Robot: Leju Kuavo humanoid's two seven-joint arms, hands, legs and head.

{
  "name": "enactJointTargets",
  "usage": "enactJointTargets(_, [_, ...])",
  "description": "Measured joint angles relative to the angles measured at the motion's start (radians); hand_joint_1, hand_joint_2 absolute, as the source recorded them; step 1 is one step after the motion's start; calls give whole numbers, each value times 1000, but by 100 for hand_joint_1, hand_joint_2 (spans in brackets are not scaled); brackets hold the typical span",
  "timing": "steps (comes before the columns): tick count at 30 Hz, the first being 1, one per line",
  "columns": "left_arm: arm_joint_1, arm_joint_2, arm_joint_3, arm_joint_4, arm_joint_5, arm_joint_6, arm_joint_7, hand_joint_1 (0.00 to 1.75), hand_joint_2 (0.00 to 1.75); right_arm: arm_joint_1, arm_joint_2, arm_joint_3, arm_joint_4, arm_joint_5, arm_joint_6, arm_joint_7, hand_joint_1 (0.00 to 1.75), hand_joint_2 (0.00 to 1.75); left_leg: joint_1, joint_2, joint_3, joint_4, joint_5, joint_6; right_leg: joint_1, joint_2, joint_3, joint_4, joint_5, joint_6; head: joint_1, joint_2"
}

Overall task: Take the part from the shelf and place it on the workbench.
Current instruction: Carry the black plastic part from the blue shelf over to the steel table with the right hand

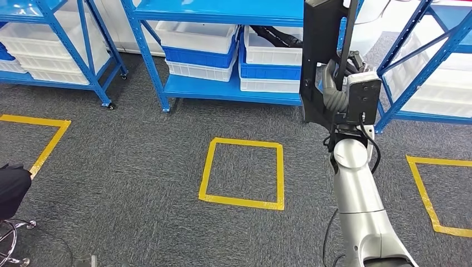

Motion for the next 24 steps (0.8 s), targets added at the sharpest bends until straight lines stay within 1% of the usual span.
enactJointTargets(1, [0, 1, 1, 0, 1, 0, 0, 0, 175, -2, 2, 0, 4, -6, 2, -3, 175, 175, 2, -1, -3, 4, -3, -5, -3, 0, -1, 0, 4, -6, 0, 0])
enactJointTargets(2, [0, 1, 2, 0, 2, 0, 0, 0, 175, -5, 4, -1, 9, -10, 4, -4, 175, 175, 4, -2, -11, 21, -17, -11, -7, 0, -3, -1, 8, -14, -1, 0])
enactJointTargets(3, [-1, 2, 2, 0, 2, 0, 0, 0, 175, -8, 7, -1, 12, -12, 6, -6, 175, 175, 6, -2, -28, 58, -44, -17, -11, 0, -5, -2, 13, -21, -4, 0])
enactJointTargets(4, [-2, 2, 3, 0, 3, 0, -1, 0, 175, -11, 10, -1, 15, -14, 7, -7, 175, 175, 7, -3, -52, 117, -81, -23, -12, 0, -9, -2, 16, -26, -6, 0])
enactJointTargets(5, [-2, 2, 3, 0, 3, 0, -1, 0, 175, -12, 13, -1, 18, -14, 8, -7, 175, 175, 8, -3, -83, 190, -119, -28, -11, 0, -12, -2, 19, -30, -9, 0])
enactJointTargets(6, [-2, 2, 3, 0, 3, 0, -1, 0, 175, -13, 14, -1, 21, -14, 8, -8, 175, 175, 9, -3, -111, 256, -146, -32, -11, 0, -16, -2, 21, -32, -10, 0])
enactJointTargets(7, [-2, 2, 3, 0, 4, 0, -1, 0, 175, -13, 14, -1, 24, -14, 9, -8, 175, 175, 10, -3, -126, 295, -156, -33, -10, 0, -19, -1, 23, -34, -10, 0])
enactJointTargets(8, [-1, 2, 3, 0, 4, 0, -1, 0, 175, -13, 14, -1, 28, -14, 10, -8, 175, 175, 11, -3, -123, 296, -148, -32, -9, 0, -20, -1, 25, -34, -10, 0])
enactJointTargets(9, [-1, 3, 3, 0, 4, 0, -1, 0, 175, -13, 14, -1, 30, -14, 10, -8, 175, 175, 12, -3, -98, 255, -121, -30, -9, 0, -21, -1, 26, -34, -11, 0])
enactJointTargets(10, [-2, 3, 3, 0, 4, 0, -1, 0, 175, -14, 15, -1, 32, -14, 10, -8, 175, 175, 12, -4, -58, 183, -85, -26, -9, 0, -20, -1, 26, -34, -11, 0])
enactJointTargets(11, [-2, 4, 3, 0, 4, 0, -1, 0, 175, -15, 16, -1, 33, -14, 11, -8, 175, 175, 11, -5, -17, 110, -58, -21, -8, 1, -21, 0, 27, -33, -11, 0])
enactJointTargets(12, [-3, 5, 3, 0, 4, 0, -1, 0, 175, -17, 16, -1, 33, -14, 11, -8, 175, 175, 10, -6, 13, 51, -40, -17, -5, 1, -24, 1, 28, -30, -10, 0])
enactJointTargets(13, [-4, 6, 3, 0, 4, 0, -1, 0, 175, -19, 17, -1, 34, -14, 11, -8, 175, 175, 9, -6, 30, 14, -32, -14, 0, 1, -28, 3, 29, -28, -10, 0])
enactJointTargets(14, [-4, 7, 4, 0, 4, 0, -2, 0, 175, -20, 17, -1, 35, -14, 11, -9, 175, 175, 7, -6, 32, 3, -34, -14, 6, 1, -33, 5, 29, -26, -9, 0])
enactJointTargets(16, [-5, 7, 4, 1, 4, 0, -2, 0, 175, -22, 17, -1, 38, -14, 10, -9, 175, 175, 3, -6, 28, -2, -31, -14, 10, 1, -39, 7, 30, -22, -8, 0])
enactJointTargets(20, [-11, 7, 4, 1, 4, 0, -3, 0, 175, -24, 19, 0, 48, -11, 3, -16, 175, 175, -9, -8, 21, 0, -27, -5, 4, 0, -44, 4, 38, -10, -8, 0])
enactJointTargets(24, [-16, 9, 6, 1, 8, 7, -3, 0, 175, -32, 22, 3, 59, 21, -24, -20, 175, 175, -12, -7, 9, 5, -22, 4, -5, 0, -49, 1, 46, 3, -8, 0])
